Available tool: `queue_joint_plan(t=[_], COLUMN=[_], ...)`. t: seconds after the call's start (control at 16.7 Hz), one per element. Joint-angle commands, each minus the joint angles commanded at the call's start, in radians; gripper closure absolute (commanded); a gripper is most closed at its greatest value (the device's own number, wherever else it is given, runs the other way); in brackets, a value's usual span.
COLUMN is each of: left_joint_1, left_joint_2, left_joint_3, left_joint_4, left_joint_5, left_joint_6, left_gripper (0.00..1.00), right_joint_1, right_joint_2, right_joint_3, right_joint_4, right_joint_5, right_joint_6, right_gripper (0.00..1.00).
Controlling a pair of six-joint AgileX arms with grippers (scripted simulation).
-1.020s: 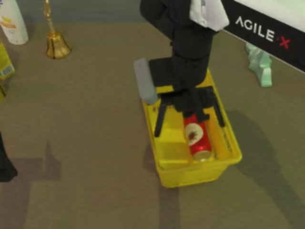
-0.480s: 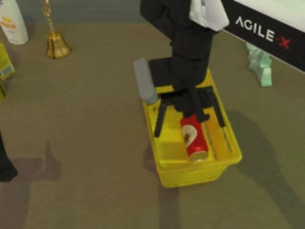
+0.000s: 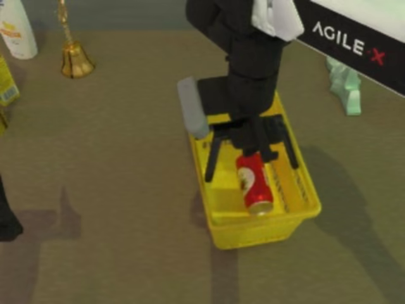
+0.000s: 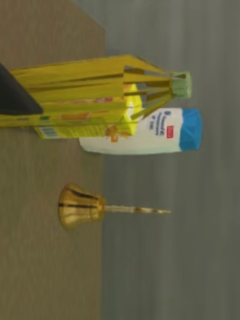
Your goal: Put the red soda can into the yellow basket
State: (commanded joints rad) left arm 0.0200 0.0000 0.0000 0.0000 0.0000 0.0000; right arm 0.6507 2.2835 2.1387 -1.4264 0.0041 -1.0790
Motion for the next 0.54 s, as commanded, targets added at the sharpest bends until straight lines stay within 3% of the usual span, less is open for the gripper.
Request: queue_joint_plan(t=[0.54], left_joint_1=[0.0], left_joint_2=[0.0], left_joint_3=[0.0], left_joint_4=[0.0], left_joint_5=[0.0], left_joint_6=[0.0], left_gripper=[0.0], right_joint_1=[-0.027], right_joint_2=[-0.015], right_joint_3=[0.175], right_joint_4=[-0.191], right_joint_5=[0.0], right_joint_6=[-0.037], right_gripper=[1.0])
